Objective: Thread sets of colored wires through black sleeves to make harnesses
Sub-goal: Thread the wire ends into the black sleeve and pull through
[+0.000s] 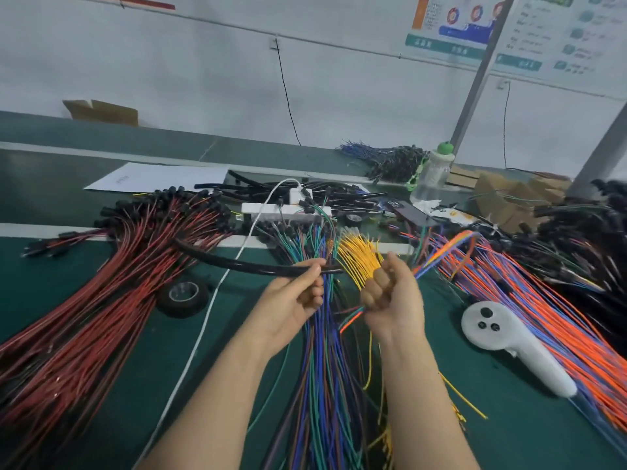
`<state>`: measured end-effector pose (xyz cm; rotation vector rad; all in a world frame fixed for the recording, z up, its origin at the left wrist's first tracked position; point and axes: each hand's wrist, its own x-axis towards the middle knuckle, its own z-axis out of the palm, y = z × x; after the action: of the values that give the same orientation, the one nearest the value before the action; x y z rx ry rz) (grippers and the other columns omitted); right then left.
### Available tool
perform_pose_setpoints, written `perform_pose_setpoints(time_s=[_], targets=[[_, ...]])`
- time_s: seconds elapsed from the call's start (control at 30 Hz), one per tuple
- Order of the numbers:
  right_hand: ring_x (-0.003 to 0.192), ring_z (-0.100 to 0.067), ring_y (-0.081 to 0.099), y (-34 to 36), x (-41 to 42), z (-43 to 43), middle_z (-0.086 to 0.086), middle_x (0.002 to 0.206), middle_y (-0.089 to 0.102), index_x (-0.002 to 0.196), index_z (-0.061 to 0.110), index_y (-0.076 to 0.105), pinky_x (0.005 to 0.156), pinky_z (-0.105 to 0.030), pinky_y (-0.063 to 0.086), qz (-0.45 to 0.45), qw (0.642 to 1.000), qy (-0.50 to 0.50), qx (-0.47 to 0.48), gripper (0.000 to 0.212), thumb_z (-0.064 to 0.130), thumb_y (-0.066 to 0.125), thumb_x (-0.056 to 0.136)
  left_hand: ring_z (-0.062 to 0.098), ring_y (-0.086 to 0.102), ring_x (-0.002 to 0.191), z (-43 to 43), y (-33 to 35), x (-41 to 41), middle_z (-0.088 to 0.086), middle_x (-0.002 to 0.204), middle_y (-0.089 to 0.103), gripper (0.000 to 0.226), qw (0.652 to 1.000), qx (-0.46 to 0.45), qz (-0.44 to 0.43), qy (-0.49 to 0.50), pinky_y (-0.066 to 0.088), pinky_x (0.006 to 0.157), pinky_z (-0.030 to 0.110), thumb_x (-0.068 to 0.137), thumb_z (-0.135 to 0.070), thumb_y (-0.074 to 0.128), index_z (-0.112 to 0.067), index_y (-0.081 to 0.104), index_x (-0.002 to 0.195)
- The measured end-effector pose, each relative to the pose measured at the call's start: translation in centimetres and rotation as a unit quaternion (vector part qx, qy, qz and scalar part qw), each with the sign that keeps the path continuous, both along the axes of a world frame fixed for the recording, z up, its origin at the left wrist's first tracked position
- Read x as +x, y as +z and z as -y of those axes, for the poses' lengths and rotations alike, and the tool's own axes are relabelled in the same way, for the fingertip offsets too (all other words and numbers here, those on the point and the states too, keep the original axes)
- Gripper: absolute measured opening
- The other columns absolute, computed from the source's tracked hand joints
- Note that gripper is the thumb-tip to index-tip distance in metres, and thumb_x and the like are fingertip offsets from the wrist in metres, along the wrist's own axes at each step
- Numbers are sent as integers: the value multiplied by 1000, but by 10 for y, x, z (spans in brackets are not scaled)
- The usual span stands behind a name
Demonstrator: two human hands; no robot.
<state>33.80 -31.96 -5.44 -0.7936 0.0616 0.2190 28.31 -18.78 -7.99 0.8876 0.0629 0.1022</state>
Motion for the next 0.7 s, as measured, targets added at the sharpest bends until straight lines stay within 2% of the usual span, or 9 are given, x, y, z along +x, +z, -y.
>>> perform_pose_setpoints(time_s=[0.1, 0.17, 0.23, 0.33, 0.37, 0.53, 0.63, 0.7], targets=[[35, -8, 7, 4, 1, 16, 7, 39, 18, 64, 19, 38, 32, -20, 10, 4, 981, -58, 188, 42, 36, 36, 102, 4, 55, 57, -1, -2, -1, -2, 67, 61, 27, 999, 39, -1, -2, 49, 55, 14, 79, -19, 62, -6, 67, 101], [33, -9, 10, 4, -1, 21, 7, 41, 18, 63, 18, 40, 32, -20, 11, 8, 962, -77, 263, 44, 38, 33, 103, 4, 57, 58, 2, -2, -2, -2, 67, 64, 25, 997, 75, -5, 4, 50, 56, 14, 82, -22, 60, -7, 67, 100], [31, -8, 14, 4, -2, 22, 7, 41, 18, 62, 17, 40, 32, -20, 12, 8, 949, -91, 301, 47, 39, 31, 103, 6, 61, 66, 5, -2, -4, -1, 73, 67, 26, 995, 101, -3, 5, 52, 62, 17, 81, -27, 60, -10, 70, 98], [30, -8, 15, 1, -3, 21, 6, 41, 18, 61, 17, 39, 34, -20, 10, -4, 942, -111, 317, 49, 40, 28, 104, 12, 67, 87, 7, -2, -5, 2, 93, 72, 22, 996, 85, 4, 3, 56, 79, 23, 86, -24, 58, -10, 69, 99], [30, -8, 14, 0, -4, 21, 6, 41, 18, 62, 17, 39, 34, -20, 10, -9, 940, -117, 322, 50, 40, 27, 104, 13, 68, 90, 7, -1, -5, 5, 96, 72, 21, 997, 71, 7, 2, 56, 81, 23, 88, -21, 57, -8, 67, 100], [31, -9, 15, -2, -4, 22, 6, 41, 18, 62, 16, 40, 35, -20, 10, -17, 934, -127, 335, 52, 42, 25, 104, 16, 71, 83, 13, 0, -6, 10, 92, 73, 22, 999, 43, 1, 2, 56, 67, 20, 82, -20, 61, -3, 63, 96], [30, -8, 15, -2, -3, 21, 6, 41, 19, 62, 15, 40, 33, -19, 11, -11, 938, -120, 324, 51, 42, 27, 104, 15, 70, 75, 12, 0, -6, 7, 84, 73, 9, 998, 61, -13, 21, 56, 65, 23, 93, -12, 53, -7, 58, 88], [30, -8, 16, -1, -2, 19, 6, 40, 19, 63, 15, 41, 33, -19, 11, -3, 946, -117, 301, 51, 42, 28, 104, 15, 69, 69, 14, 0, -3, 8, 81, 73, 14, 997, 62, -21, 51, 56, 63, 25, 96, -6, 46, -8, 53, 84]])
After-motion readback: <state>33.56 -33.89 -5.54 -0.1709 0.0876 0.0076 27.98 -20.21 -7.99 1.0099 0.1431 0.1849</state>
